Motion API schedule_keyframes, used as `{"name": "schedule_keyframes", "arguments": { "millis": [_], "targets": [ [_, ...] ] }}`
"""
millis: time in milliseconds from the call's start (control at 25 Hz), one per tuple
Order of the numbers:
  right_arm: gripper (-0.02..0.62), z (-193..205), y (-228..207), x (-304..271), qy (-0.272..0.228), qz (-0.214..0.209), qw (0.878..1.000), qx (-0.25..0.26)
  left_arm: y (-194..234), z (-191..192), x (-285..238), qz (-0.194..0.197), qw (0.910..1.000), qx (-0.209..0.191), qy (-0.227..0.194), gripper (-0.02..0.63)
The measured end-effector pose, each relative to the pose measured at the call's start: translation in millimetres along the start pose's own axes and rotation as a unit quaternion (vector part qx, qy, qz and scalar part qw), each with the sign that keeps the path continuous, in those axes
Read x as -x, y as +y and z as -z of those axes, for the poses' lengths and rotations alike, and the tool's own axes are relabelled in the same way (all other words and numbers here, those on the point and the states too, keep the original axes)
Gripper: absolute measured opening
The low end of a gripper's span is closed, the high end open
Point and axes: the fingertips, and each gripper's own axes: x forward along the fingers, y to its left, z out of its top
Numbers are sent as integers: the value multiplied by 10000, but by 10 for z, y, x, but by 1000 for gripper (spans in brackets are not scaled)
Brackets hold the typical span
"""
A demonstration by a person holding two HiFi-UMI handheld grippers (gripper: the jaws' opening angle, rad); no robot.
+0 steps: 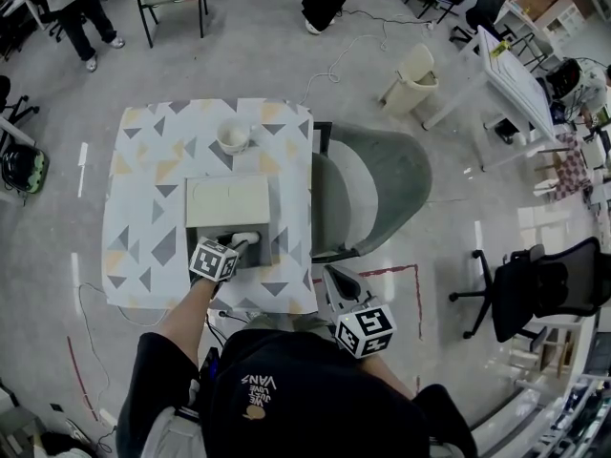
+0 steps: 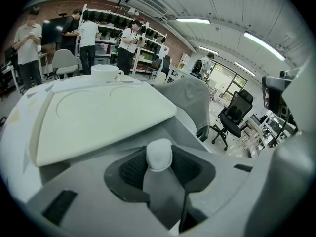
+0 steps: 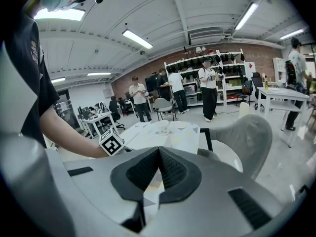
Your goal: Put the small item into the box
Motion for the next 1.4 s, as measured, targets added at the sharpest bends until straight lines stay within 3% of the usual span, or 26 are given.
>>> {"name": "schedule_keyframes", "arguments": {
  "millis": [200, 400, 800, 1400],
  "targets": [
    [0, -1, 8, 0, -7, -28, 10000, 2, 49, 58, 6, -167, 9995, 35, 261, 141],
    [-1, 5, 17, 5, -12, -46, 10000, 13, 224, 289, -13, -669, 9940, -180, 843, 142],
    [-1, 56, -24, 81, 13, 41, 10000, -21, 301, 438, -27, -844, 9874, -443, 1267, 142],
    [0, 82, 12, 154, 47, -72, 9999, 63, 299, 412, 8, -942, 9891, -522, 1005, 167]
  ]
}}
